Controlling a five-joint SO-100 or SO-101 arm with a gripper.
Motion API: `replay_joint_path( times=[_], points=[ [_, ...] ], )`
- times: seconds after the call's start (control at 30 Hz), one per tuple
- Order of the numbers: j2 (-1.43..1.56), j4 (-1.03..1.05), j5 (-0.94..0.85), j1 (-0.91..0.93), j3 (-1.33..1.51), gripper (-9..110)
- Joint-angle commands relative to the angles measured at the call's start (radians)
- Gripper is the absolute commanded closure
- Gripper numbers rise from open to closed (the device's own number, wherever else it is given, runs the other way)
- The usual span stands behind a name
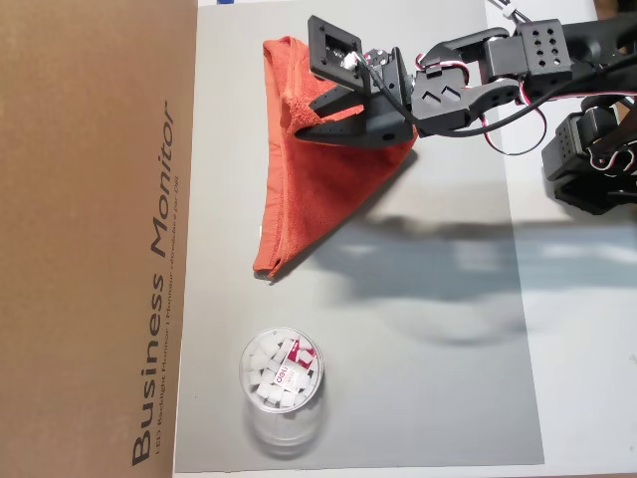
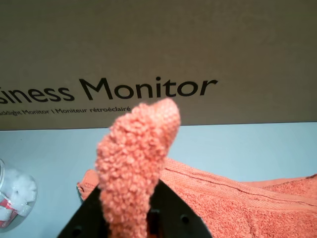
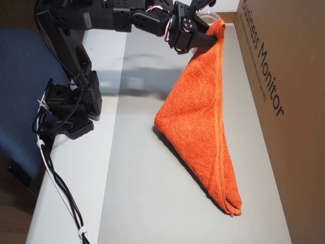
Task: Fold the blanket.
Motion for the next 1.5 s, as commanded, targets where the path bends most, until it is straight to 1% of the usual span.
replay_joint_path(
  times=[0.0, 0.2, 0.37, 0.6, 0.83, 0.93, 1.13, 1.23, 1.37, 1.47],
  points=[
    [-0.009, -0.028, -0.006, -0.006, -0.048, 101],
    [-0.091, -0.032, -0.006, -0.014, -0.071, 101],
    [-0.181, -0.1, -0.008, -0.048, -0.104, 101],
    [-0.328, -0.17, -0.109, -0.083, -0.189, 101],
    [-0.425, -0.169, -0.115, -0.143, -0.273, 101],
    [-0.472, -0.169, -0.172, -0.158, -0.308, 101],
    [-0.555, -0.169, -0.196, -0.184, -0.373, 101],
    [-0.584, -0.169, -0.196, -0.19, -0.385, 101],
    [-0.615, -0.169, -0.258, -0.192, -0.388, 101],
    [-0.634, -0.169, -0.268, -0.192, -0.388, 101]
  ],
)
